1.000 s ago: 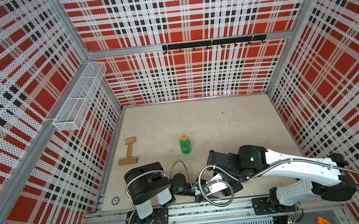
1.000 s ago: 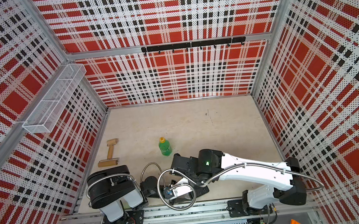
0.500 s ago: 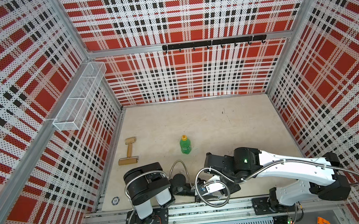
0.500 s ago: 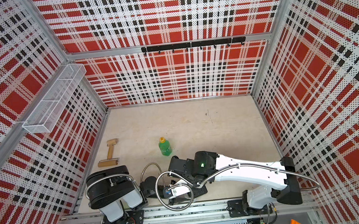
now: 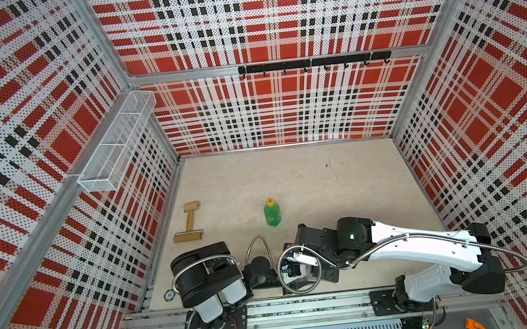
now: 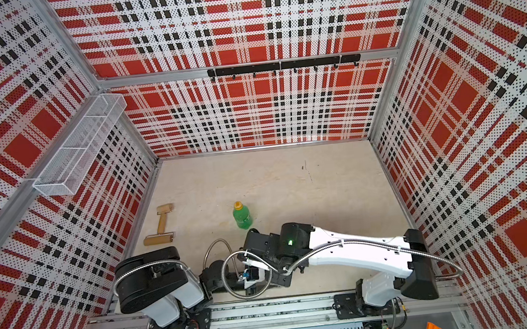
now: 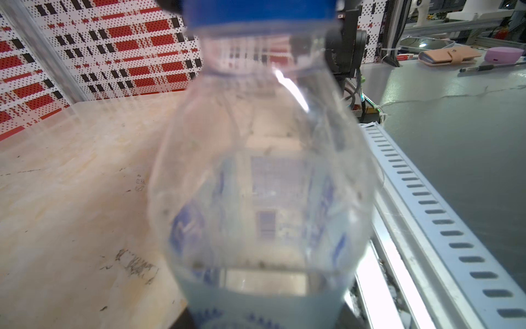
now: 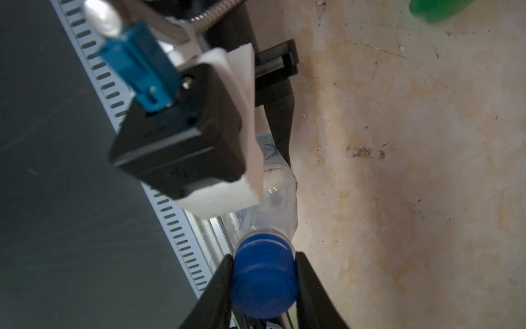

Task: Screw on the bottle caps
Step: Screw the bottle cap onto the plastic bottle.

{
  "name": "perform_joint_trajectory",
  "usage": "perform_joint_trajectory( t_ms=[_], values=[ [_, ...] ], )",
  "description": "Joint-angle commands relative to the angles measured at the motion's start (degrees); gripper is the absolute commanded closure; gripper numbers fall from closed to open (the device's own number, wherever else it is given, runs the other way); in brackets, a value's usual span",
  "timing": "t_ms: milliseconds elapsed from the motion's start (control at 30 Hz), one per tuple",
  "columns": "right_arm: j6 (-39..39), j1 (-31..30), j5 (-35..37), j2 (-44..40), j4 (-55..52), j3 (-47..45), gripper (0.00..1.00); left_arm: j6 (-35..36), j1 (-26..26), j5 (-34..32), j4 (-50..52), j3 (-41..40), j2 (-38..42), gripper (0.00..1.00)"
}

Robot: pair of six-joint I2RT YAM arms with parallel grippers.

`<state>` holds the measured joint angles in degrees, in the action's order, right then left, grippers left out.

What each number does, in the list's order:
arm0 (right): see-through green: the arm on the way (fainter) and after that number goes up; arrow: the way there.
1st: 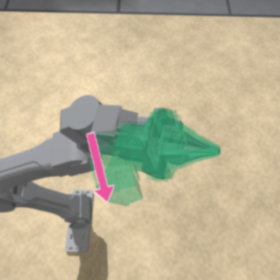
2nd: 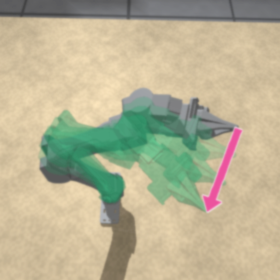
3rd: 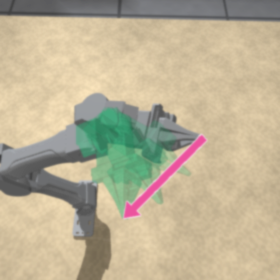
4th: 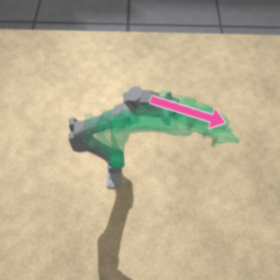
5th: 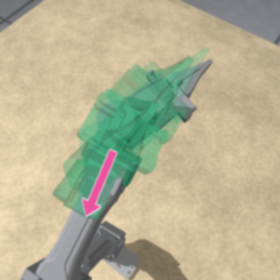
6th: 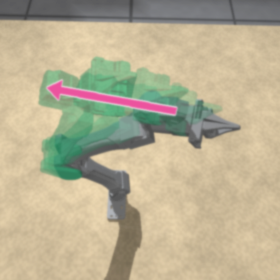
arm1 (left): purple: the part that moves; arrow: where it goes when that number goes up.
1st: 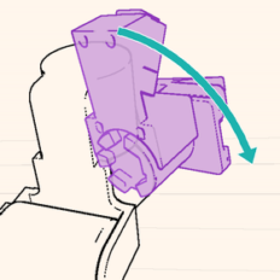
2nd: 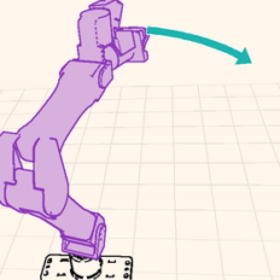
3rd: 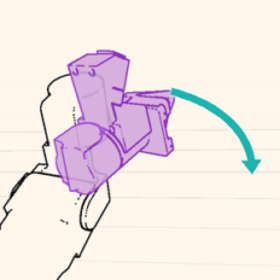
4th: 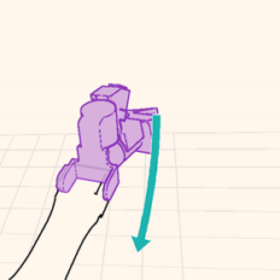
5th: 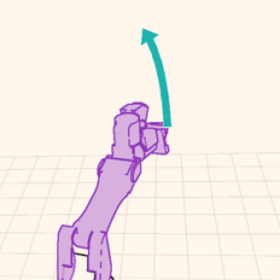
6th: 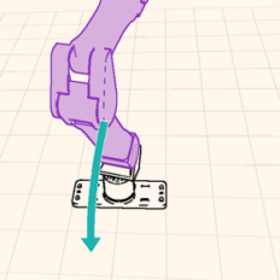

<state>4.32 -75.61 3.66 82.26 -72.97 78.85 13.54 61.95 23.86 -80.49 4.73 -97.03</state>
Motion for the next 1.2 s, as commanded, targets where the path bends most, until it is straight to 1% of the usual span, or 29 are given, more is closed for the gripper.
perform_joint_trajectory(
  t_ms=[0, 100, 167, 233, 300, 367, 400, 500, 567, 633, 733, 767, 867, 967, 1033, 1167],
  values=[
    [15.8, 0.0, -1.4, 2.5, 9.8, 0.0, 0.90, 0.7, 0.3, -2.5, -9.2, 1.5, 2.1, 0.60],
    [22.2, 0.0, -1.9, 3.0, 12.3, 0.2, 0.88, 0.7, 0.3, -2.7, -9.1, 1.6, 1.8, 0.60],
    [25.4, 0.1, -0.8, 3.7, 10.6, 2.9, 0.81, 0.6, 0.1, -2.7, -9.2, 1.7, 1.4, 0.60],
    [25.2, 0.6, -0.7, 4.5, 7.2, 6.7, 0.74, 0.6, 0.1, -2.6, -9.1, 1.9, 0.9, 0.60],
    [21.1, 0.6, -0.9, 3.6, 4.5, 7.8, 0.61, 0.6, 0.0, -2.0, -9.1, 2.0, 0.5, 0.60],
    [15.9, 0.6, -1.5, 1.1, 2.4, 6.9, 0.50, 0.5, 0.0, -1.6, -9.1, 2.1, 0.4, 0.60],
    [13.3, 0.6, -2.3, -0.4, 1.5, 6.4, 0.47, 0.6, 0.0, -1.4, -9.0, 2.0, 0.3, 0.60],
    [3.3, 0.6, -5.8, -6.5, 0.6, 3.1, 0.42, 0.5, -0.1, -0.3, -8.9, 2.1, -0.3, 0.60],
    [-0.2, 0.9, -7.0, -9.7, 0.7, 2.9, 0.39, 0.1, -0.1, 0.8, -8.9, 2.3, -1.0, 0.60],
    [-4.3, 1.0, -8.3, -10.6, 0.6, 4.4, 0.39, -0.3, -0.2, 2.1, -8.8, 2.6, -1.8, 0.60],
    [-7.7, 1.4, -8.9, -8.2, -1.0, 6.7, 0.39, -0.5, -0.3, 3.8, -8.8, 2.8, -2.7, 0.60],
    [-8.4, 1.2, -8.2, -7.1, -1.4, 6.4, 0.40, -0.6, -0.3, 4.2, -8.8, 2.7, -2.7, 0.60],
    [-13.6, 1.2, -8.9, -6.3, -1.3, 5.6, 0.41, -0.7, -0.7, 5.9, -8.7, 2.4, -2.2, 0.60],
    [-18.8, 1.1, -5.0, -4.5, -3.6, 5.8, 0.41, -1.1, -0.7, 7.4, -8.6, 2.2, -2.8, 0.60],
    [-22.6, 1.1, -4.3, -4.0, -5.6, 4.4, 0.41, -1.3, -0.7, 9.1, -8.6, 2.3, -3.5, 0.60],
    [-27.2, 1.1, -5.6, -6.1, -2.0, 1.6, 0.42, -1.2, -0.7, 9.5, -8.6, 2.5, -3.8, 0.60]
  ],
)
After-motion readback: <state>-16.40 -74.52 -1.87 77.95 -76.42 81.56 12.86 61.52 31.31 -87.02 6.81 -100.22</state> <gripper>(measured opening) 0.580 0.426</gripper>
